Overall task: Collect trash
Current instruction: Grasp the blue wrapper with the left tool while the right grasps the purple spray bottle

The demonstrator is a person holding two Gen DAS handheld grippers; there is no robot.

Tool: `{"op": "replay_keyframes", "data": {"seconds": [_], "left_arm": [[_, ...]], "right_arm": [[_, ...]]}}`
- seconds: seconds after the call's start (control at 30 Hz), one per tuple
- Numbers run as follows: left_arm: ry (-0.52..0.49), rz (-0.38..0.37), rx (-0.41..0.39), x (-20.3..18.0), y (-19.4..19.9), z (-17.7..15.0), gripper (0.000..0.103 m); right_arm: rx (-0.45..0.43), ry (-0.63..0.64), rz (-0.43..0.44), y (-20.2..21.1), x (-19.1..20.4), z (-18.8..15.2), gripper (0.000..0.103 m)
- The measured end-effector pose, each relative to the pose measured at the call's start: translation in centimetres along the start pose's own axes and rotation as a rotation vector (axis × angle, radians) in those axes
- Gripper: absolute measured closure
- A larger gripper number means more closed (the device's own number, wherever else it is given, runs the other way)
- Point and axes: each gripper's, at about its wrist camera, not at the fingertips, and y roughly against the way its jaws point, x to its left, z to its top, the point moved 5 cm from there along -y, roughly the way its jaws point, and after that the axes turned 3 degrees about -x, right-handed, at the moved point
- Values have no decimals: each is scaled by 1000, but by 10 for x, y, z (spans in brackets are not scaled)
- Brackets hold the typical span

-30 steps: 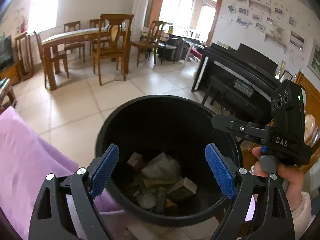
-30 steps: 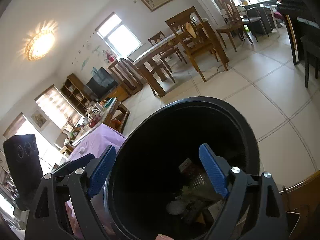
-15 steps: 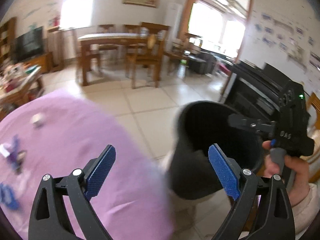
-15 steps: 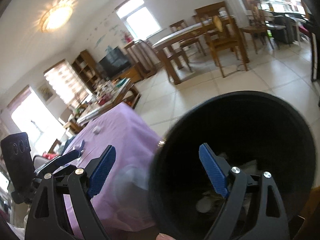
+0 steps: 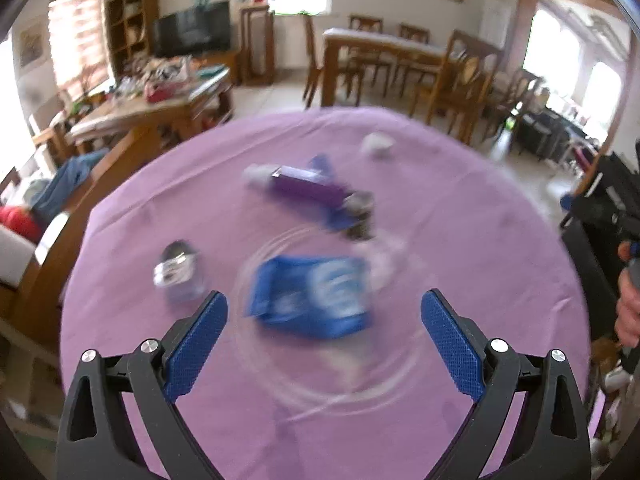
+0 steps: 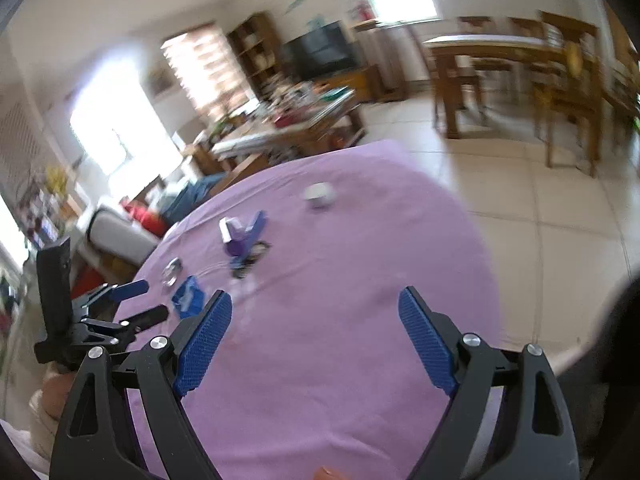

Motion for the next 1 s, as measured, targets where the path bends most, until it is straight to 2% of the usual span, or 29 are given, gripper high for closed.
{"op": "replay_keyframes", "data": {"seconds": [0.13, 0.3, 0.37, 0.4, 0.43, 0.57, 0.67, 0.73, 0.77, 0.8, 0.83, 0.9, 1.0], "left_arm": [[4, 0, 43, 18, -12, -5, 7], [-10, -30, 71, 8, -30, -4, 8], [-4, -80, 92, 0, -37, -4, 10], [5, -121, 99, 0, -40, -4, 15], [11, -137, 105, 0, -42, -4, 16], [14, -151, 102, 1, -45, -2, 19], [7, -180, 92, -2, -45, -2, 30], [12, -196, 87, -3, -43, -6, 39], [15, -192, 85, -2, -43, -7, 42], [21, -180, 82, -1, -43, -7, 50], [22, -181, 81, -1, -42, -8, 60], [21, -193, 82, -3, -42, -10, 71], [31, -221, 82, -2, -42, -10, 75]], "right_arm": [[58, 153, 12, -48, 54, 17, 19], [122, 339, 0, -109, 103, 38, 24], [151, 386, 4, -133, 114, 43, 24], [168, 408, 3, -147, 118, 45, 25], [183, 426, 0, -156, 121, 45, 28], [262, 492, 10, -195, 132, 38, 36], [314, 539, -2, -217, 138, 33, 45], [341, 561, -10, -226, 140, 29, 63], [341, 553, -5, -226, 141, 28, 68], [350, 538, 9, -225, 141, 28, 72], [352, 533, 5, -223, 140, 27, 72], [339, 512, 5, -214, 137, 26, 72], [275, 395, 45, -187, 126, 35, 72]]}}
